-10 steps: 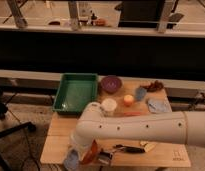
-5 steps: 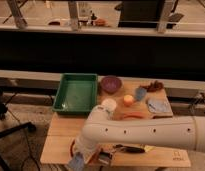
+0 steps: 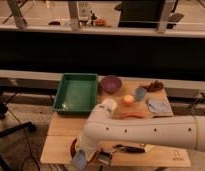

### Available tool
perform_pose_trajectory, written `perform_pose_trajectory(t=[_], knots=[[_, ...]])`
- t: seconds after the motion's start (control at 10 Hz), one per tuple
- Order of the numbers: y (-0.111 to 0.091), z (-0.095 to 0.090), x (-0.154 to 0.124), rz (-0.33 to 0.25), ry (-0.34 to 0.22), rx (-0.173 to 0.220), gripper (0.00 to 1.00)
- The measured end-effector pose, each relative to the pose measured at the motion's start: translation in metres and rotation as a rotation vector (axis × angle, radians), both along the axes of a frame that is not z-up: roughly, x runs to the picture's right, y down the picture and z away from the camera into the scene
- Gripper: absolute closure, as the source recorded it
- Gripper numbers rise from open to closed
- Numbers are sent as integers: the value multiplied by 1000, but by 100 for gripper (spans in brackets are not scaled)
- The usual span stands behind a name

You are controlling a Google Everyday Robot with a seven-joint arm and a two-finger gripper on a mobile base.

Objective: Wipe red bowl with sponge

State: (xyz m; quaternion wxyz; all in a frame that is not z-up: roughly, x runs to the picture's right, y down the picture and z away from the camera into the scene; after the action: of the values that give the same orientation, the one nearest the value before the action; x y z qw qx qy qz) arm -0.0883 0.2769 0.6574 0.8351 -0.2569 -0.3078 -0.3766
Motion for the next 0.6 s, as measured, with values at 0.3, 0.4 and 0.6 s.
perform_pose_trajectory(t=[0.3, 0.4, 0.6], knots=[[-13, 13, -2, -6, 5, 22, 100], [-15, 16, -4, -9, 4, 27, 100], [-18, 21, -5, -13, 5, 37, 100]])
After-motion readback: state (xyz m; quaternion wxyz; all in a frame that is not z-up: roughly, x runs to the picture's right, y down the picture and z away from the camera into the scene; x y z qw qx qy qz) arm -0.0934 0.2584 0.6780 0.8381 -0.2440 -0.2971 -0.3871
